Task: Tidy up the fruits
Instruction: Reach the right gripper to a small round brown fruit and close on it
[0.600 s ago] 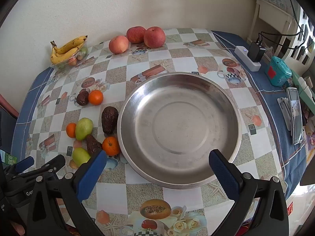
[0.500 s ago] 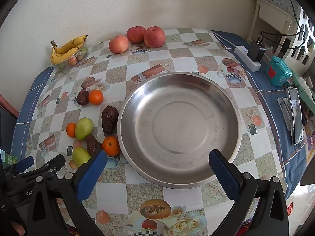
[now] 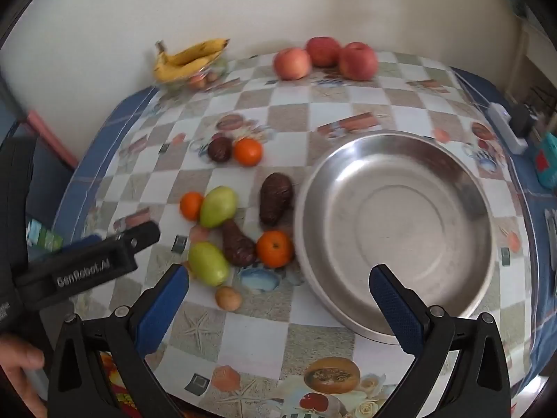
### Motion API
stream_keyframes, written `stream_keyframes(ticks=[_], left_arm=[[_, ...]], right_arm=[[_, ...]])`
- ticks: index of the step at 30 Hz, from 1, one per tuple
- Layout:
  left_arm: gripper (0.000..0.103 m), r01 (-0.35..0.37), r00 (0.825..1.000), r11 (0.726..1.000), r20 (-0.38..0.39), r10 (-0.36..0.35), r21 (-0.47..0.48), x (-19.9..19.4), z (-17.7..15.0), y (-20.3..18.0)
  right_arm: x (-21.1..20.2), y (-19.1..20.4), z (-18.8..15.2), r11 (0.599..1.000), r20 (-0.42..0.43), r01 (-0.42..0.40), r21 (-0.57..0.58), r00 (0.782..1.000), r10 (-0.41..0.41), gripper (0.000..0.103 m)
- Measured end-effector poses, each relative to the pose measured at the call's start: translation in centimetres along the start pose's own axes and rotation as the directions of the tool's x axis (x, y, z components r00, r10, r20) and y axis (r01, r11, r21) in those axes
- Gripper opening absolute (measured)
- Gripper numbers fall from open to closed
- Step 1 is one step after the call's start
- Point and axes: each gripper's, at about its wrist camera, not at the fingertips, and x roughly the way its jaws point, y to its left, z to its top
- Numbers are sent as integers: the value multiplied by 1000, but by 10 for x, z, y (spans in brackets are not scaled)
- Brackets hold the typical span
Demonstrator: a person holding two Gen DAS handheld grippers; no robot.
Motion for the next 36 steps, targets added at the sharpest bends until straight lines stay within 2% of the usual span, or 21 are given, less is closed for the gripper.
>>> stream_keyframes(ticks=[9, 15, 16, 18, 22, 24, 29, 31, 33, 36], left_arm=[[103, -20, 995, 996, -94, 12, -86, 22, -2, 18], [103, -9, 992, 999, -123, 3, -51, 31, 1, 12], [103, -14, 992, 999, -129, 8, -47, 33, 3, 12], [103, -22, 991, 999, -134, 17, -37, 36, 4, 12], [103, -21, 993, 999, -116, 17, -40, 40, 9, 16], [103, -15, 994, 999, -105, 12, -33, 41, 10, 17], [103, 7, 989, 1000, -147, -5, 11, 45, 12, 11], [103, 14, 989, 1000, -150, -12, 7, 44, 11, 11], [103, 14, 989, 1000, -147, -15, -7, 43, 10, 12], [102, 49, 987, 998, -149, -55, -43, 43, 9, 15]], right_arm=[[24, 25, -2, 993, -77, 0, -122, 997, -10, 103], [41, 41, -6, 982, -128, 3, -187, 991, -28, 100], [45, 43, -7, 981, -140, 1, -196, 990, -29, 97], [52, 47, -9, 978, -161, 3, -207, 986, -37, 85], [64, 53, -13, 973, -202, 4, -232, 978, -52, 79], [68, 55, -15, 970, -215, -2, -243, 975, -52, 67], [78, 60, -19, 965, -249, 5, -264, 966, -74, 55], [81, 63, -20, 961, -258, 3, -275, 963, -77, 49], [83, 66, -21, 959, -260, 3, -282, 962, -79, 38], [84, 67, -22, 962, -267, -4, -273, 961, -72, 30]])
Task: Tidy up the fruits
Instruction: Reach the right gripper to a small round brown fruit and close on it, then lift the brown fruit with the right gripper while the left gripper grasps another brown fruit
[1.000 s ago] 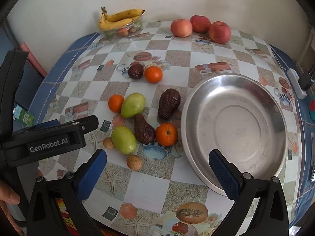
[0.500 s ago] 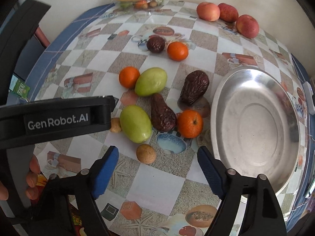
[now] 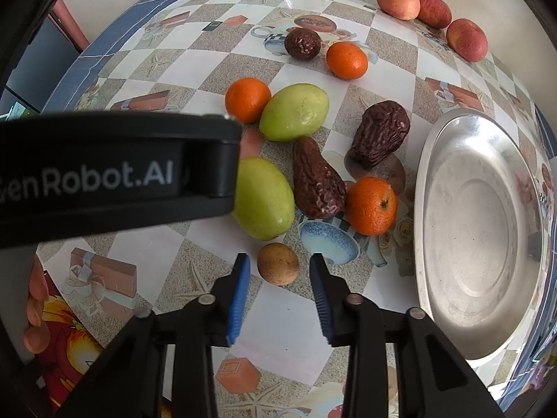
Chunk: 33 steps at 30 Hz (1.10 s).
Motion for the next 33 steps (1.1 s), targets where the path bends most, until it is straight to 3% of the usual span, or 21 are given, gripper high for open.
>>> stream_keyframes(ticks=[4, 10, 15, 22, 33], left_arm=[[98, 63, 998, 998, -25, -64, -31, 1, -3, 3], [81, 92, 993, 995, -65, -95, -41, 7, -8, 0], [49, 108, 991, 993, -77, -111, -38, 9, -9, -3], [40, 124, 984, 992, -125, -127, -34, 17, -11, -6], [36, 155, 979, 983, -121, -166, -93, 18, -12, 4]], right_arm=[[1, 1, 0, 1000, -2, -22, 12, 1000, 22, 26], [-10, -25, -3, 993, 33, -67, 92, 997, 64, 26], [-13, -49, -7, 982, 47, -91, 165, 995, 85, 26], [-14, -49, -8, 981, 39, -85, 175, 996, 79, 26], [-12, -44, -5, 981, 32, -77, 180, 997, 72, 26]])
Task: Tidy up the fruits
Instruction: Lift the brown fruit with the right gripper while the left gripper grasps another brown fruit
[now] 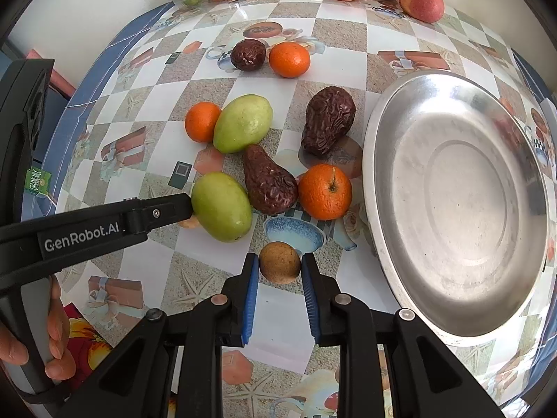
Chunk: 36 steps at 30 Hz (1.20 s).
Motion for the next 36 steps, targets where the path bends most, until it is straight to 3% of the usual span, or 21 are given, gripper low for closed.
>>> stream_keyframes(ticks=[5, 9, 19, 23, 30, 33, 36], left_arm=[[36, -88, 991, 994, 94, 94, -71, -19, 2, 16], [35, -63, 987, 991, 137, 80, -119, -31, 3, 27], [35, 30, 997, 993, 78, -22, -112, -14, 10, 16], [36, 4, 998, 995, 60, 2, -99, -7, 9, 9], [35, 41, 998, 993, 42, -37, -110, -2, 8, 9], [28, 87, 996, 987, 13, -86, -132, 4, 7, 10], [24, 87, 996, 988, 31, -83, -131, 0, 7, 10]], right_arm=[[-1, 0, 0, 1000, 4, 1, 2, 1000, -1, 26], [-2, 0, 0, 1000, 5, 1, 3, 1000, -1, 26], [-2, 0, 0, 1000, 2, 4, -4, 1000, -4, 26], [-2, 1, 0, 1000, 1, 4, -8, 1000, -4, 26], [-3, 2, 0, 1000, 6, 4, -9, 1000, -4, 26], [-4, 2, 0, 1000, 7, 4, -10, 1000, -4, 26], [-5, 3, 0, 1000, 9, 3, -9, 1000, -3, 26]])
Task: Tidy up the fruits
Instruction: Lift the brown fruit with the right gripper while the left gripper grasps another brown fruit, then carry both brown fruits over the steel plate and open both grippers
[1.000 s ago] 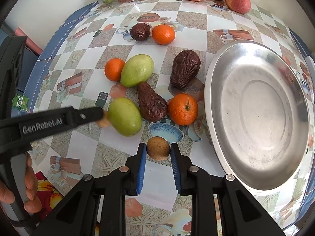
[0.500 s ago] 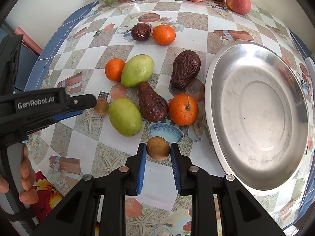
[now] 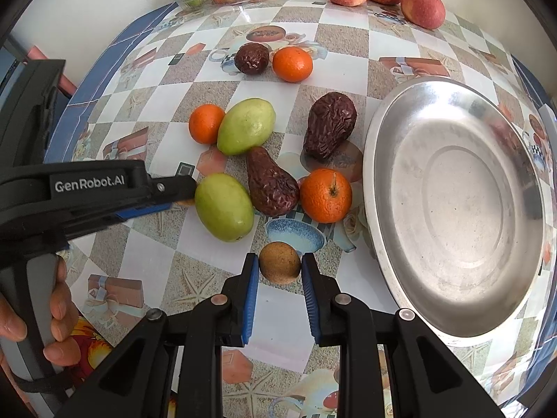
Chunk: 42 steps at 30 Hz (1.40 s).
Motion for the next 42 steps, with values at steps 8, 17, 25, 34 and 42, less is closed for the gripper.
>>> stream_keyframes(ticks=[8, 17, 25, 34, 42], left_arm=[[23, -74, 993, 995, 91, 80, -61, -19, 2, 15], [23, -47, 980, 998, 194, 54, -42, -40, 4, 12], [23, -37, 969, 992, 247, 6, 124, -48, -4, -29], [23, 2, 971, 922, 218, -94, 386, -36, -29, -106], [23, -12, 979, 805, 170, -111, 593, -5, -58, -178]], right_arm=[[-3, -2, 1, 1000, 4, 0, 6, 1000, 0, 26], [-20, -19, 2, 997, 78, -8, 78, 997, 2, 26], [-45, -69, -1, 957, 149, 63, 284, 983, -109, 26], [-60, -122, -15, 874, 166, 72, 481, 971, -172, 26], [-73, -153, -25, 813, 185, 81, 577, 956, -226, 26]])
